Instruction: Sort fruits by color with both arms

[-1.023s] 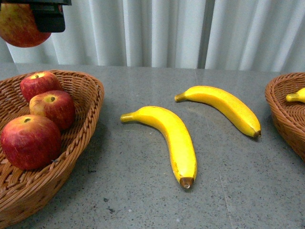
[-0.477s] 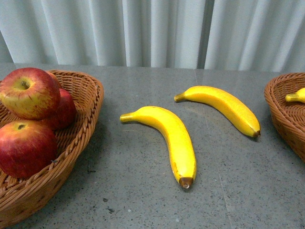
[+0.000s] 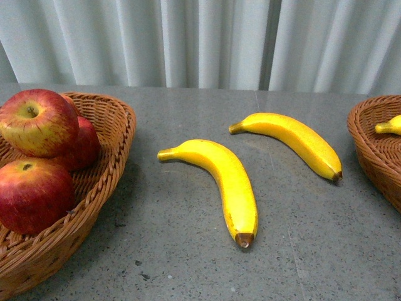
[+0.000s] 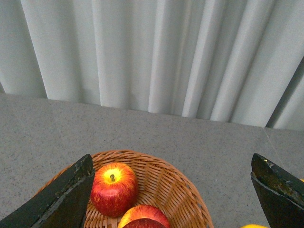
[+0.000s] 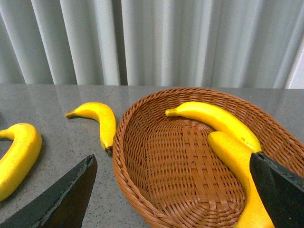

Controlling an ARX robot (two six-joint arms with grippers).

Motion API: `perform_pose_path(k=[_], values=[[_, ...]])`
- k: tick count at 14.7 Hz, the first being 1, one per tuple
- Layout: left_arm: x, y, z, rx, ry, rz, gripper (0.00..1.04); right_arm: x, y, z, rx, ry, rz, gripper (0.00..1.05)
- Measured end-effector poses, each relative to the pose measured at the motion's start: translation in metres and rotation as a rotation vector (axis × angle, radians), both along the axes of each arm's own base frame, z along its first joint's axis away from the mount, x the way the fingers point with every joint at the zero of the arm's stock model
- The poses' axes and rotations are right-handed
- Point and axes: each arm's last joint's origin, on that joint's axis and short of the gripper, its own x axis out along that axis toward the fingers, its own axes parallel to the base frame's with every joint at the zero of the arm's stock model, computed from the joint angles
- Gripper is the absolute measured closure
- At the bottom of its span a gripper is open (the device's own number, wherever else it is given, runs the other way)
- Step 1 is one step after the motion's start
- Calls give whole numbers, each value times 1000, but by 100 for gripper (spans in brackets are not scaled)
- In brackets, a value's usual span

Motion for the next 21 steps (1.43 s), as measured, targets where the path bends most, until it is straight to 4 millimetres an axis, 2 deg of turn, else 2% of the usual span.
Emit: perform_pose_path(k=[1,3,5,7,8,9,13,15,21], values=[[-8,4,1,15,-61,-27,16,0,0,0,0,0,0,7],[-41,24,-15,51,-78,-39,40,0,0,0,0,0,0,7],[-57,40,-31,57,-86,-17,61,0,0,0,0,0,0,7],[-72,49,-55,65,-45,-39,85,0,0,0,0,0,0,7],[-80,54,-60,63,-55,-39,98,0,0,0,0,0,0,7],[-86,58,-63,62,-69,-33,103,0,0,0,0,0,0,7],[-107,68,-83,63,-58,-38,103,0,0,0,0,0,0,7],[-115,80,-88,64,-60,-17,103,0,0,0,0,0,0,7],[-133,79,-99,65,-69,-38,103,0,0,0,0,0,0,7]])
